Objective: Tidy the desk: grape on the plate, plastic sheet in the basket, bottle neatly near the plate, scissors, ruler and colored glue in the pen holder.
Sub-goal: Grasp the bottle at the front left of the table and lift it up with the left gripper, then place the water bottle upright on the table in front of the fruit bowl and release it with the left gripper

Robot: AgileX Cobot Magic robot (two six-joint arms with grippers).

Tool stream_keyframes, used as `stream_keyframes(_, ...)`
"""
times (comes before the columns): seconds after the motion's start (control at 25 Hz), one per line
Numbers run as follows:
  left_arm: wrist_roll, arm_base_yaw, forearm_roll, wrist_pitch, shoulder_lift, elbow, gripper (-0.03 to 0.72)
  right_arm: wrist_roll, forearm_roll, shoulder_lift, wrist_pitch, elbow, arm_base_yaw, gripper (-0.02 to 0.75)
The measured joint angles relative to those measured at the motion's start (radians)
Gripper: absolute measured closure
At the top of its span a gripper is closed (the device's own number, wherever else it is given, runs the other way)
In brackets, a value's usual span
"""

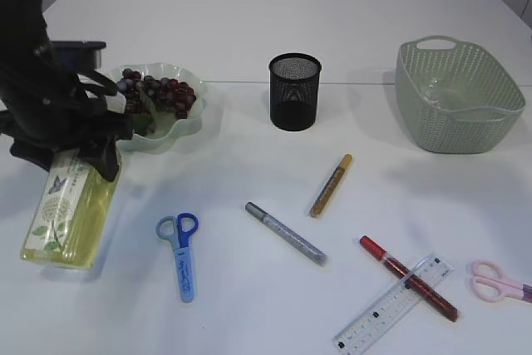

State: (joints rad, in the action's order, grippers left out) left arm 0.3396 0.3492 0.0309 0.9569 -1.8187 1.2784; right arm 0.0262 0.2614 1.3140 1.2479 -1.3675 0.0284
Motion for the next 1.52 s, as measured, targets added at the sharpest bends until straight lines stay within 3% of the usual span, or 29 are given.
stream_keyframes(0.2, -0.004, 0.0, 0.034, -0.085, 0.155, -0.037, 0.271, 0.0, 0.0, 0.0, 0.0, 0.0, 0.0, 0.299)
stream_keyframes(0.32, -0.004, 0.0, 0.056, -0.203, 0.248, -0.12, 0.271, 0.0, 0.0, 0.0, 0.0, 0.0, 0.0, 0.299)
stream_keyframes(0.72, 0.0, 0.0, 0.09, -0.793, 0.369, -0.518, 0.272, 0.006, 0.0, 0.0, 0.0, 0.0, 0.0, 0.299)
stream_keyframes(0.92, -0.008, -0.016, 0.098, -1.088, 0.369, -0.644, 0.272, 0.016, 0.0, 0.0, 0.0, 0.0, 0.0, 0.299)
stream_keyframes(1.24, -0.11, -0.122, 0.102, -1.307, 0.369, -0.716, 0.272, 0.055, 0.0, 0.0, 0.0, 0.0, 0.0, 0.299)
stream_keyframes(1.52, -0.176, -0.123, 0.071, -1.613, 0.345, -0.793, 0.272, 0.069, -0.019, 0.0, 0.0, 0.0, 0.0, 0.299)
